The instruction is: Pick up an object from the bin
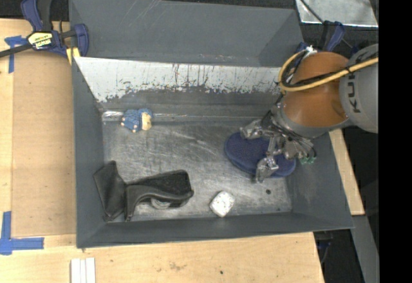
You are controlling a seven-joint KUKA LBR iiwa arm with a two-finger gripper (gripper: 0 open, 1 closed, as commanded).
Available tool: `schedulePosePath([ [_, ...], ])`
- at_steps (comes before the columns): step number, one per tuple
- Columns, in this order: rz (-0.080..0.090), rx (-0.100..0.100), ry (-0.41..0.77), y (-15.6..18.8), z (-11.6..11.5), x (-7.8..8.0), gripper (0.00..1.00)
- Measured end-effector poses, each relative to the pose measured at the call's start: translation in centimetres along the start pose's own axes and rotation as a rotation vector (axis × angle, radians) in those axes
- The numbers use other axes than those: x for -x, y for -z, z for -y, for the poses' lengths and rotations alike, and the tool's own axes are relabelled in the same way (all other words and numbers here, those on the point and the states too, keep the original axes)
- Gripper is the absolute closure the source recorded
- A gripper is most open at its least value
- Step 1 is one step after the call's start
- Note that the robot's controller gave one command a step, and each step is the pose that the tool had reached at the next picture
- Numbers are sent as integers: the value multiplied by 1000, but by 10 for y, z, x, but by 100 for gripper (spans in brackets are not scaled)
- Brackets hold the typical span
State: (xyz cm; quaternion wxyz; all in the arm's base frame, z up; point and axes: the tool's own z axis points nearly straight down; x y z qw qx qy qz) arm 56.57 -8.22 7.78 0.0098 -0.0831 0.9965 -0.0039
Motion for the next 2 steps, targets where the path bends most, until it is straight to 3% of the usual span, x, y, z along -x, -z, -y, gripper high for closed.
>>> schedulePosePath([
  [1,10,-3,1,6,1,3,100],
  [2,-7,6,220,161,18,-10,100],
])
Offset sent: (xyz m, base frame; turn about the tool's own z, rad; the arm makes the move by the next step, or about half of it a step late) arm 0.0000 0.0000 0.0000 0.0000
